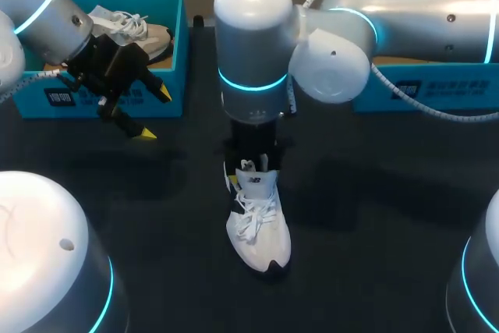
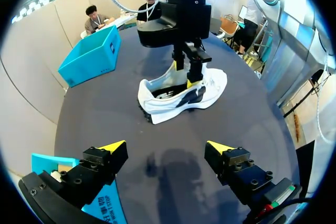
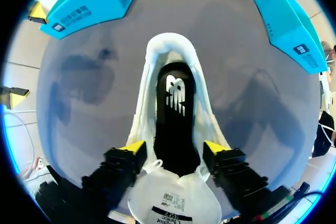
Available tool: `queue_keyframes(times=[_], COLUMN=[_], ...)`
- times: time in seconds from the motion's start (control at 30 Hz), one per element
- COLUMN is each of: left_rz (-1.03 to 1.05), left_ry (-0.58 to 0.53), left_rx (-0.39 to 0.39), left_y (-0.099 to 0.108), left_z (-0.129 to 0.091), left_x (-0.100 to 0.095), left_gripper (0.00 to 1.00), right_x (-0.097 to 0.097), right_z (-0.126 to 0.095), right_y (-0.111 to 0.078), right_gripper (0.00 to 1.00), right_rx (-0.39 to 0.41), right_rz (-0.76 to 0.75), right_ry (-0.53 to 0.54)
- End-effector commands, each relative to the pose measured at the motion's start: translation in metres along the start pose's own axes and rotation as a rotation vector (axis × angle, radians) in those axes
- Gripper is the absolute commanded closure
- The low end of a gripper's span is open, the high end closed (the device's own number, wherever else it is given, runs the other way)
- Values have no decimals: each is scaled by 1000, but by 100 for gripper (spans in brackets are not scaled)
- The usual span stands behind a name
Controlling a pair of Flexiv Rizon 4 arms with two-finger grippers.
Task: Take the shoe out of the shoebox, open the shoe tongue, remove and reinsert the insole, then place the shoe into the shoebox
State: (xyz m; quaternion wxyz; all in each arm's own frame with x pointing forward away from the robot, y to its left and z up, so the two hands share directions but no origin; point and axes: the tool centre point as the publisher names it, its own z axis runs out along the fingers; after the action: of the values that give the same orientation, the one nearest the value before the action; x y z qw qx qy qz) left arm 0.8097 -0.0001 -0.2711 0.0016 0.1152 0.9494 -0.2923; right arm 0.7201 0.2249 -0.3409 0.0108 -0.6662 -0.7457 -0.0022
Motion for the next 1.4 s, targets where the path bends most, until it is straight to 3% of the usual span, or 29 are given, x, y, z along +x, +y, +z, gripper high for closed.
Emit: queue_keyframes(times=[0.03,0.43,1.1,1.4], left_rz=[0,0,0,0], left_ry=[1,1,1,1], left_rx=[-3,-3,-3,-3], left_y=[0,0,0,0], left_z=[0,0,0,0], left_x=[0,0,0,0], left_gripper=[0,0,0,0], right_x=[-3,-10,-4,7], right_z=[9,19,-16,-38], right_y=[3,1,-23,-45], right_gripper=[0,0,0,0], right_rx=[23,71,104,116], right_rz=[-13,-31,-6,27], right_ry=[26,34,-17,-34])
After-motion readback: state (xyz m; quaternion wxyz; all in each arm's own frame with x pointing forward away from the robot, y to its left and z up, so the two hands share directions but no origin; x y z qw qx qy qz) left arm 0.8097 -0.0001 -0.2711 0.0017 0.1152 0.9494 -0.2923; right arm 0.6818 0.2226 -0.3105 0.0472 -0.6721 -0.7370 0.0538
